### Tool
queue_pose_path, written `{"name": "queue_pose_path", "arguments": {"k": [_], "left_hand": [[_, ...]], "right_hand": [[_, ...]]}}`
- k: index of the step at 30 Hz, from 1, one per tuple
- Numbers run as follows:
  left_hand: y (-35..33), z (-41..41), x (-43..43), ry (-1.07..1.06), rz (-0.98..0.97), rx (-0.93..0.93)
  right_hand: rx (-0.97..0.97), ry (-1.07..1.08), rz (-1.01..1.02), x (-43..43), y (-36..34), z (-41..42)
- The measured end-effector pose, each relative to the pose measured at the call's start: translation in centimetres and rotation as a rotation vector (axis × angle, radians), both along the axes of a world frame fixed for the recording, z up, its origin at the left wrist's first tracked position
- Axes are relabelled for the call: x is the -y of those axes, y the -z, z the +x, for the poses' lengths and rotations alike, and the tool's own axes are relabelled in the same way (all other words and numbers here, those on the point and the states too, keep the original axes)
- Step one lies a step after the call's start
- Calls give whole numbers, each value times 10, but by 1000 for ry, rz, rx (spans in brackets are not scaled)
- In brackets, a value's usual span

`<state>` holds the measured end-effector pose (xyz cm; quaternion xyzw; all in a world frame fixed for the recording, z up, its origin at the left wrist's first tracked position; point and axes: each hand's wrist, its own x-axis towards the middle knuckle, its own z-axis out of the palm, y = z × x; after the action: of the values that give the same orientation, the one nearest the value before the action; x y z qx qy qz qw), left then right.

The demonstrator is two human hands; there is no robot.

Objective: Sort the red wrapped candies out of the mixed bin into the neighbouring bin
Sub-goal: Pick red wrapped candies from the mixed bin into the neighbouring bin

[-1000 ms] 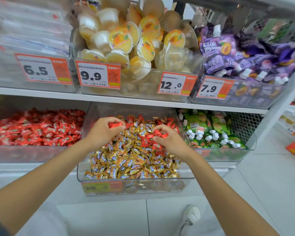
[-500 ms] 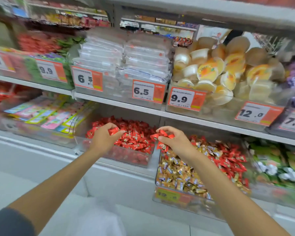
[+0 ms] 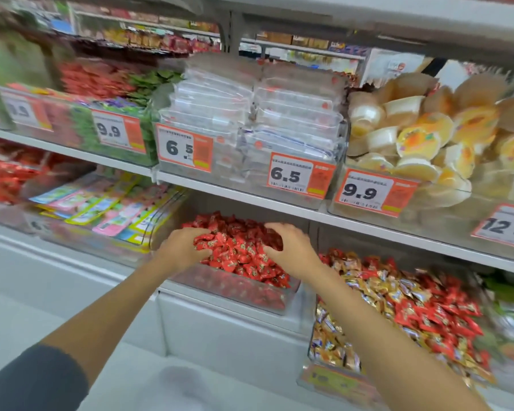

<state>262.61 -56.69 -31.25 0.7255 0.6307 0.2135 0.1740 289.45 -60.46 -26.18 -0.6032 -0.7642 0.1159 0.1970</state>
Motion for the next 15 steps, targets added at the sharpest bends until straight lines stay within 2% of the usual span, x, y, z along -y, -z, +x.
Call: {"name": "queue_pose_path", "arguments": {"k": [3,8,12,15], "left_hand": [[-9,27,29,31,133,129],[-33,113,83,150,175,331],[-34,179,105,246,132,402],[-34,212,107,283,148,374]], "right_hand": [[-117,74,86,39,-9,49],[-159,201,32,106,-6,141],[-135,220,-70,146,9,193],[-159,246,-108,153,20,208]]}}
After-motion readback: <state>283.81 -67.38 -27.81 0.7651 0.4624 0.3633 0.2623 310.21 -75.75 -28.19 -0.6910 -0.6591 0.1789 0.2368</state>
